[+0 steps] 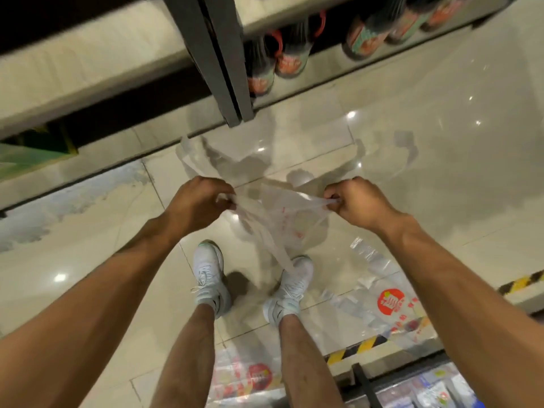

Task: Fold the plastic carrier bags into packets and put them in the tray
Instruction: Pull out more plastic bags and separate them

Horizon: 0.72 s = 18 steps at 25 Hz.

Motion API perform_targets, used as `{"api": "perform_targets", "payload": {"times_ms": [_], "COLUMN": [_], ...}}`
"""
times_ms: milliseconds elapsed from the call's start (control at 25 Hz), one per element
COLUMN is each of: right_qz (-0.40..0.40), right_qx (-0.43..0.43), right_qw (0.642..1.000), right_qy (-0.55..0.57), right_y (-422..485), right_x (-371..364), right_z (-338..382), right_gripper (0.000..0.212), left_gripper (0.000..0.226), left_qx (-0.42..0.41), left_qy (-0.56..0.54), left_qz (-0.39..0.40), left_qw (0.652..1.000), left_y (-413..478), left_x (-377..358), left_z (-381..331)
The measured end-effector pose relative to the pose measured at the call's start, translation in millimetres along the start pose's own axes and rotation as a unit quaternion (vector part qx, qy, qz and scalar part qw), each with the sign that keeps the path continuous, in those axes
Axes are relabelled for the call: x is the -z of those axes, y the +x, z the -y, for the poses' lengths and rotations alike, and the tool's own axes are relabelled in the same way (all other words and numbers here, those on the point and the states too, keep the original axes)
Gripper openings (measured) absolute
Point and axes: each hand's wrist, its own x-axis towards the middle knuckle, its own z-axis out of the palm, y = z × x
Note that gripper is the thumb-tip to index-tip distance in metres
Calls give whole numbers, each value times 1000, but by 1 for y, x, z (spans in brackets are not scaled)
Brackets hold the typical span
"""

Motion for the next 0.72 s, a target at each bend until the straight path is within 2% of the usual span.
{"api": "perform_targets", "payload": {"times_ms": [160, 360, 520, 720], "right_qz": [-10, -33, -46, -45], "right_qx": [30, 104, 161, 236], "right_qw": [999, 993, 984, 965], "right_qy": [-8, -39, -68, -110], "right_y": [-83, -159, -186, -200], "right_x": [83, 158, 195, 209], "right_z": [75, 185, 280, 417], "right_gripper": [12, 7, 6, 6], "left_gripper": [17, 21, 23, 23], "left_qx": [56, 92, 142, 191], "left_qy": [-23, -43, -76, -108], "left_qz": [-33, -92, -172, -261], "left_qw": [998, 991, 972, 940], "left_y": [-94, -220, -302, -399], "left_x": [103, 198, 250, 300], "left_z": [-61, -105, -112, -77]}}
